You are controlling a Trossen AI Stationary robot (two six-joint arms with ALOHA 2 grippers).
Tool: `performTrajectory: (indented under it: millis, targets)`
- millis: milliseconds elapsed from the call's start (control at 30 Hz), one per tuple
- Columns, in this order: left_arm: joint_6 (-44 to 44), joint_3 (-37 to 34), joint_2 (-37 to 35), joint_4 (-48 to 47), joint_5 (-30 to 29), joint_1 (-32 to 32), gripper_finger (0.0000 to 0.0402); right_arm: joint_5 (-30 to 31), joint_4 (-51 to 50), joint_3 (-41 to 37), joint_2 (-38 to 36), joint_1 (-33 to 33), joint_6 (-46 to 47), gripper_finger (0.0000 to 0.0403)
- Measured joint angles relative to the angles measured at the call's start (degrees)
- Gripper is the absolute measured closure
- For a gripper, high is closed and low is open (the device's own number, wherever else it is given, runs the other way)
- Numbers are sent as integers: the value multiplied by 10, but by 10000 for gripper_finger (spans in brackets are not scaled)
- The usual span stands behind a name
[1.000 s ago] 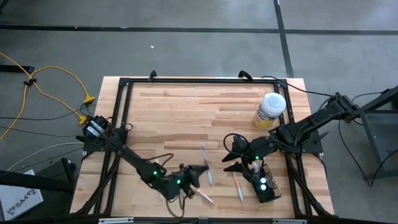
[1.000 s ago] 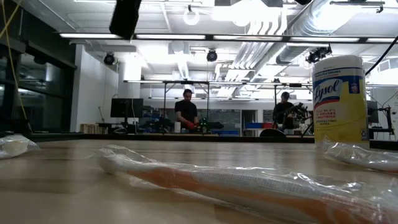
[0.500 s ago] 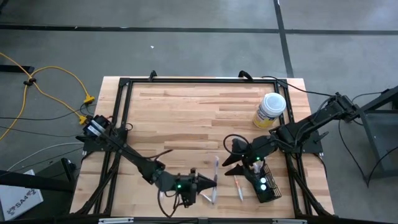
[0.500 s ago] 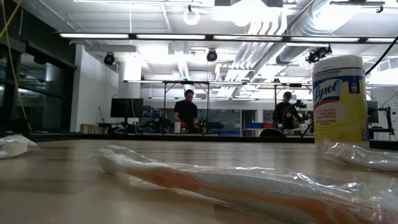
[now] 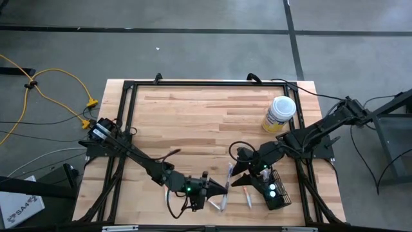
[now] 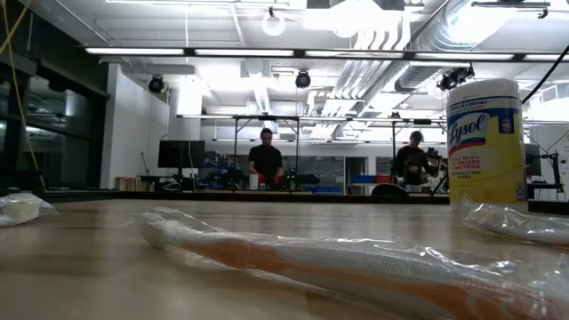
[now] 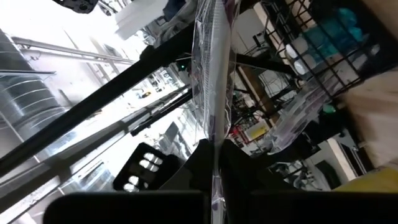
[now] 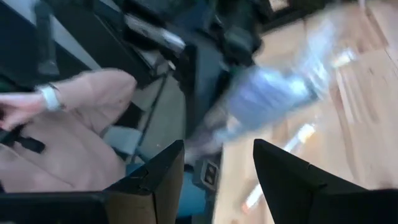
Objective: Pick & Place toothbrushing station
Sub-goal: Put the purple toothbrush into the mesh organizer
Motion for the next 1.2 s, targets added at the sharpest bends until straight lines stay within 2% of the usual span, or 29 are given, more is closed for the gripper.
performTrajectory:
  millis: [333, 800, 1200]
  targets:
    - [-4, 0, 0, 10, 5, 5, 397, 5, 42, 1, 4, -3, -16, 229]
    - [-9, 0, 0, 11, 6, 4, 397, 5, 40, 1, 4, -3, -16, 312]
    - [-21, 0, 0, 11, 6, -2, 397, -1, 39, 1, 4, -3, -16, 349]
